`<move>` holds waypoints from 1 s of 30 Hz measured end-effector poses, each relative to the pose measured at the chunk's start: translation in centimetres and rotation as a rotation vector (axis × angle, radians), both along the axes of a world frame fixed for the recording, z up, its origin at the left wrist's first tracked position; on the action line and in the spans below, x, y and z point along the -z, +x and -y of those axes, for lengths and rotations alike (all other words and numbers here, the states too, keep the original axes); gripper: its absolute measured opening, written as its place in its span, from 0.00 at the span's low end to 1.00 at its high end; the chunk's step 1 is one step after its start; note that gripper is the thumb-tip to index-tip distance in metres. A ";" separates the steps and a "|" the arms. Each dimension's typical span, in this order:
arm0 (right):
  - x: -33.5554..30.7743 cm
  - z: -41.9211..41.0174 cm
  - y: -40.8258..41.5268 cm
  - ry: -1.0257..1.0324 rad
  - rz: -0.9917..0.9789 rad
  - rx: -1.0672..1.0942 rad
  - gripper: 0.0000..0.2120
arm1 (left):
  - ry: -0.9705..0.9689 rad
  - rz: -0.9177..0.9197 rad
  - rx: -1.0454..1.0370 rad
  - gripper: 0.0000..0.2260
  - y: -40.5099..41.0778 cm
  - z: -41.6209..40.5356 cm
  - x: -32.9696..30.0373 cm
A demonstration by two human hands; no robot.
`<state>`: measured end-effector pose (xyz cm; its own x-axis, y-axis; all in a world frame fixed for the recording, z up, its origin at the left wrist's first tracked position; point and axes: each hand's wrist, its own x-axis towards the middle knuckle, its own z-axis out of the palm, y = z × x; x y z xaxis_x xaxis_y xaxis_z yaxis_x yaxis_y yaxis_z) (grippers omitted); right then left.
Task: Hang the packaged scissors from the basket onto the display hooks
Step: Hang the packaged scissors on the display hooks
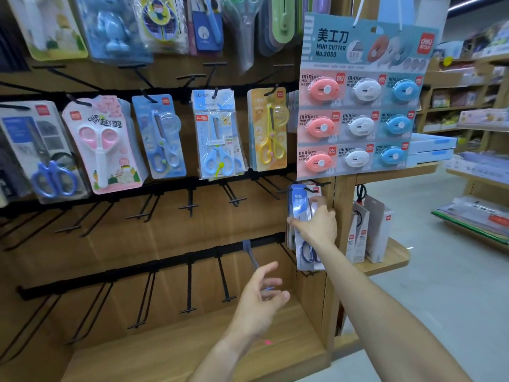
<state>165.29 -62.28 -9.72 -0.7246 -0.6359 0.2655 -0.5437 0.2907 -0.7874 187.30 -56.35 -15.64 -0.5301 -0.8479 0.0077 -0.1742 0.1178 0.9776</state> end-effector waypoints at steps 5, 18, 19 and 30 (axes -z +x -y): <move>0.5 0.4 0.0 0.030 -0.049 -0.031 0.40 | -0.012 -0.004 -0.011 0.25 1.3 0.6 0.6; 10.2 -8.9 29.6 -0.070 0.139 -0.822 0.22 | -0.408 0.375 -0.466 0.16 26.6 -2.9 3.8; 11.0 -9.3 32.8 -0.037 0.153 -0.900 0.22 | -0.393 0.423 -0.524 0.16 30.1 -4.3 4.5; 19.2 -15.2 58.3 0.309 0.169 -1.418 0.25 | -0.193 1.014 -0.864 0.19 57.9 -19.7 10.7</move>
